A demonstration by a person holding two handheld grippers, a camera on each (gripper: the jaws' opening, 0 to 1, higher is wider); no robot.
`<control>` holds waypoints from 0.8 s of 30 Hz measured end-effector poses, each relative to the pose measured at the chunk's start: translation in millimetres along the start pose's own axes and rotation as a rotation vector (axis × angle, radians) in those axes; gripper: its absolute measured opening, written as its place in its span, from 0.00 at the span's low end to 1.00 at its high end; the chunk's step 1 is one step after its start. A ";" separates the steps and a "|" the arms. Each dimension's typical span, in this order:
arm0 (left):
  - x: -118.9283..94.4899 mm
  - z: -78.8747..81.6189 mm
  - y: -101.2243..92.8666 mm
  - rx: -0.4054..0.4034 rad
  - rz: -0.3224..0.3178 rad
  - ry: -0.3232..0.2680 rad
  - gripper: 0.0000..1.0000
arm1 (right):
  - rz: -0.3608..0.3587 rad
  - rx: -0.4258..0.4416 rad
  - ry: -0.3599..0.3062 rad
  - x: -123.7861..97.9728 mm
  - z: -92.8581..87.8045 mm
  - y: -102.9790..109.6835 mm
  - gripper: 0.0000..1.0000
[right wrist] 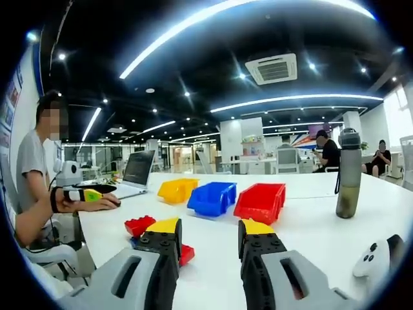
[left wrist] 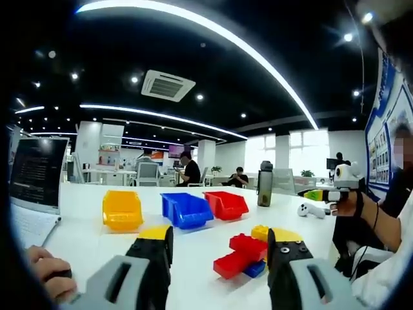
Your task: Take apart the toy blocks one by one and place each separated block into its matching bin, sorting the blocks by their type until all the connected pieces are disassembled and separated into the correct bins
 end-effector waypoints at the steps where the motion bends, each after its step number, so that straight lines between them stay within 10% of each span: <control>1: 0.4 -0.2 -0.3 0.000 -0.001 0.000 0.60 | 0.001 0.000 0.000 0.1 -0.1 0.1 0.36; 24: 3.8 -3.8 -5.4 0.002 -0.007 0.008 0.60 | 0.016 0.003 0.011 4.7 -1.9 6.5 0.37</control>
Point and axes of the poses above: the point that each gripper's makers call its tool centre point, and the gripper's own axes: x roughly forward along the fingers, y roughly to its left, z roughly out of its top, the point moved 2 cm from there along -x, roughly backward along the fingers, and after that the axes turned 6 degrees about z, right-handed, at the moved point
